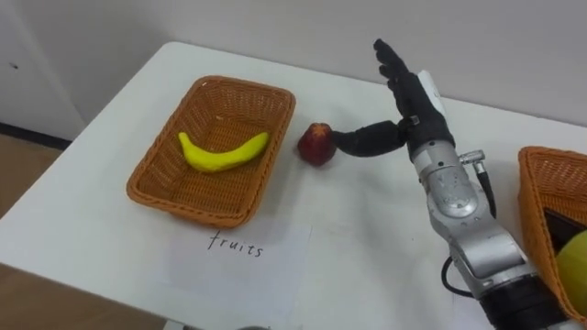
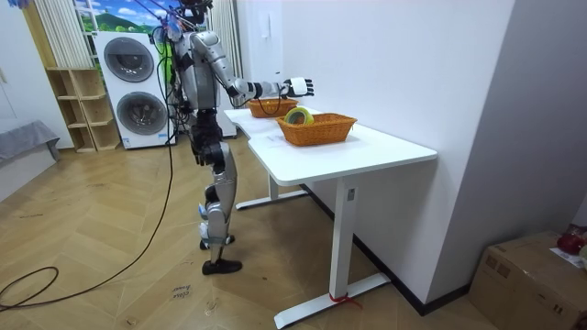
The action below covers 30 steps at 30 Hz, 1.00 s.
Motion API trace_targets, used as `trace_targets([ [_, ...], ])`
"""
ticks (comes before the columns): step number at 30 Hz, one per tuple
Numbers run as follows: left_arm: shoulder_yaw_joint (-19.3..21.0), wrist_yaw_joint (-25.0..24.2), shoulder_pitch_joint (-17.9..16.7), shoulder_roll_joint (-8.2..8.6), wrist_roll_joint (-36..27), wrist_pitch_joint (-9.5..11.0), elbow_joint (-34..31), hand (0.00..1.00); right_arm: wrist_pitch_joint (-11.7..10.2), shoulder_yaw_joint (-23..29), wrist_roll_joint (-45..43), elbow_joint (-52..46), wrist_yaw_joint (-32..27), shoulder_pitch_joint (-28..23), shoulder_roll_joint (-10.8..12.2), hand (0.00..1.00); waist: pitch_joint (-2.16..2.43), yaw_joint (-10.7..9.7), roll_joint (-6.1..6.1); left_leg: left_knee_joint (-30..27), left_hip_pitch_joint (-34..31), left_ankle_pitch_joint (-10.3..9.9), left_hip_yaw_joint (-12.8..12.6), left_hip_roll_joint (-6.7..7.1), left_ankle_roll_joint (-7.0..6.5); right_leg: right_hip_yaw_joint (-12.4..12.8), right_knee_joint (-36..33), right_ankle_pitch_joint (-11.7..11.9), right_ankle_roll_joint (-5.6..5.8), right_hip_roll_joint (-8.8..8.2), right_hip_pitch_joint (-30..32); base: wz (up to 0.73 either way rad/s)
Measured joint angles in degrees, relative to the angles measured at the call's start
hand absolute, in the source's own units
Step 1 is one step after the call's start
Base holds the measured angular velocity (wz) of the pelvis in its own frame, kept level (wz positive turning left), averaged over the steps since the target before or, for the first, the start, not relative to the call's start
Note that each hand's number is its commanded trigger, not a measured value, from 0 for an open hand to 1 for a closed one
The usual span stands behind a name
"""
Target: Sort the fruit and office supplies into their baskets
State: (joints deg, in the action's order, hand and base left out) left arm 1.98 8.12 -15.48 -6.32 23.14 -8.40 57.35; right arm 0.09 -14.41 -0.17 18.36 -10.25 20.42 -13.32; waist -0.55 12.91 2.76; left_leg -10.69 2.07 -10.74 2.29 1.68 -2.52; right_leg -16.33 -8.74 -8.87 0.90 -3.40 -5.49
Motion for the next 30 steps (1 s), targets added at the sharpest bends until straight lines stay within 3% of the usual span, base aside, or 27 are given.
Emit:
trace_targets([
  [2,0.0,0.0,0.2,-0.06,0.0,0.0,0.0,0.00,0.0,0.0,0.3,1.6,0.0,0.0,0.0,0.00,0.25,0.2,0.51,0.0,-0.6,0.0,0.0,-0.01,0.01,-0.2,0.0,0.0,0.00,-0.04,0.5,0.00],
  [7,-0.5,0.2,0.4,-0.17,-0.1,0.1,0.0,0.00,0.0,-0.1,0.4,3.6,0.0,0.1,0.0,0.00,0.32,0.4,1.33,-0.1,-1.7,0.0,0.1,0.02,0.00,-0.9,-0.1,0.0,0.00,-0.11,1.6,0.00],
  [11,-0.6,0.3,0.5,-0.21,-0.2,0.1,0.0,0.00,0.0,-0.2,0.1,4.3,0.0,0.3,0.0,0.00,0.21,0.8,1.39,0.0,-1.9,0.0,0.1,0.02,0.00,-1.0,0.0,0.0,0.00,-0.11,1.8,0.00],
  [15,-1.1,0.2,0.7,-0.40,-0.1,0.2,-0.5,0.00,0.1,-0.3,-2.3,7.1,0.5,0.4,0.1,0.00,-0.25,1.8,1.81,0.0,-2.6,0.0,0.1,0.00,-0.01,-1.1,0.0,0.0,0.01,-0.09,2.5,0.00],
  [20,-1.3,-0.2,0.4,-0.52,-0.1,0.2,-0.8,0.00,0.1,-1.3,-2.6,8.6,1.7,0.4,0.1,0.00,-0.55,2.4,1.52,-0.1,-3.0,0.0,0.1,0.02,-0.02,-1.2,0.1,0.0,0.01,-0.15,2.8,0.00],
  [26,-2.3,-0.3,0.8,-0.70,-1.1,1.4,-1.3,0.00,-0.2,-1.3,-2.2,11.2,1.6,1.0,0.1,0.00,-0.54,3.3,1.19,-0.2,-4.2,0.0,0.6,0.06,-0.01,-1.9,0.1,0.0,0.01,-0.19,3.7,0.05],
  [30,-2.7,-0.3,1.0,-0.70,-1.3,2.0,-1.3,0.00,-0.5,-1.1,-2.4,12.3,1.4,1.8,0.0,0.00,-0.47,3.1,1.30,-1.3,-6.6,0.1,0.9,0.16,-0.01,-3.7,-0.1,0.0,-0.02,-0.49,5.7,0.04],
])
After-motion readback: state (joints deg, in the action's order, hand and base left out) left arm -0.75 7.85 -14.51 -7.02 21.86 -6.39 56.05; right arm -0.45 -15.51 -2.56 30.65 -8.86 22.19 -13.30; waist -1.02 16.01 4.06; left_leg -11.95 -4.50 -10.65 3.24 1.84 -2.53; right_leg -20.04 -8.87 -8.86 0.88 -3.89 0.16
